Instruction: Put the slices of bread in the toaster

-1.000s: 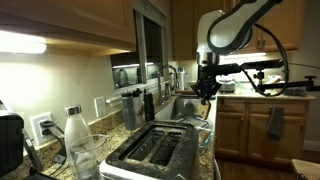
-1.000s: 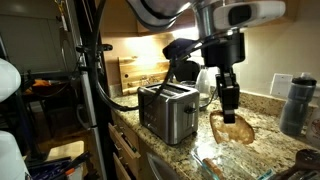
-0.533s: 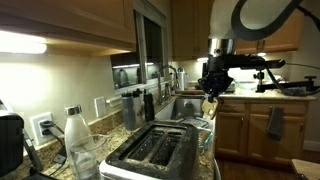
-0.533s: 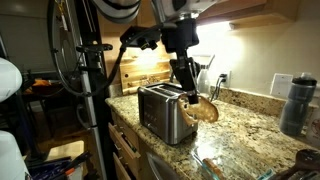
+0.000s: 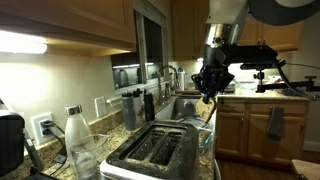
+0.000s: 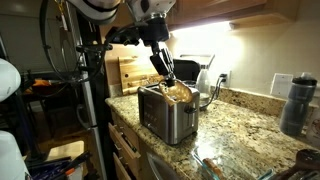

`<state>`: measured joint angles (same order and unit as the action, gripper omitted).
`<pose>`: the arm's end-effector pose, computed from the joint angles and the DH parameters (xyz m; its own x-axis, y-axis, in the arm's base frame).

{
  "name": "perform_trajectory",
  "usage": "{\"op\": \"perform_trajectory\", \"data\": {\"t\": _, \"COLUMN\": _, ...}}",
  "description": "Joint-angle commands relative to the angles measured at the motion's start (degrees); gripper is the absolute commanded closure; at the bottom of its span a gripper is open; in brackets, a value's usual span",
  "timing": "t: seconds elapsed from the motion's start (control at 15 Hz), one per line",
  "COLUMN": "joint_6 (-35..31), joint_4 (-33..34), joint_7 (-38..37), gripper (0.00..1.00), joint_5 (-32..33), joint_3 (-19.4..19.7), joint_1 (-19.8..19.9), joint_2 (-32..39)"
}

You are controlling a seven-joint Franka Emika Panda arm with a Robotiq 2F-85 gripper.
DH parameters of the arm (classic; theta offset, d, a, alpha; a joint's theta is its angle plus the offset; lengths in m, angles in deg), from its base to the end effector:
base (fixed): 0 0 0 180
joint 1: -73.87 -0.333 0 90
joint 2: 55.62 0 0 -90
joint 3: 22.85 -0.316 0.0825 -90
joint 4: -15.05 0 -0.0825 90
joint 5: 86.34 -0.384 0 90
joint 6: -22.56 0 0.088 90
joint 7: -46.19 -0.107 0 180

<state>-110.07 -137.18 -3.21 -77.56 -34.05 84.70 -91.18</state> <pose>0.3790 0.0001 0.4570 0.6586 -0.6676 0.3472 -0.7048 -0.7089 -0.0262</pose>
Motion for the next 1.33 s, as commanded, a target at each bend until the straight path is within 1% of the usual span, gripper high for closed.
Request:
{"op": "perform_trajectory", "data": {"t": 0.0, "joint_6": 1.6, "joint_4": -0.5, "joint_7": -4.3, "gripper": 0.96, "joint_5": -3.2, "joint_3": -0.6, "joint_1": -1.7, "joint_2": -2.2}}
{"op": "perform_trajectory", "data": {"t": 0.33, "joint_6": 2.1, "joint_4": 1.6, "joint_7": -7.6, "gripper": 0.96, "joint_5": -4.8, "joint_3": -1.2, "joint_1": -2.2, "joint_2": -1.8}}
{"op": "perform_trajectory", "data": {"t": 0.73, "joint_6": 2.6, "joint_4": 4.0, "joint_7": -9.3, "gripper": 0.96, "joint_5": -5.6, "joint_3": -1.3, "joint_1": -3.4, "joint_2": -1.7}}
{"op": "perform_trajectory", "data": {"t": 1.27, "joint_6": 2.9, "joint_4": 3.6, "joint_7": -10.2, "gripper": 0.96, "joint_5": -8.2, "joint_3": -0.4, "joint_1": -4.2, "joint_2": -2.3}}
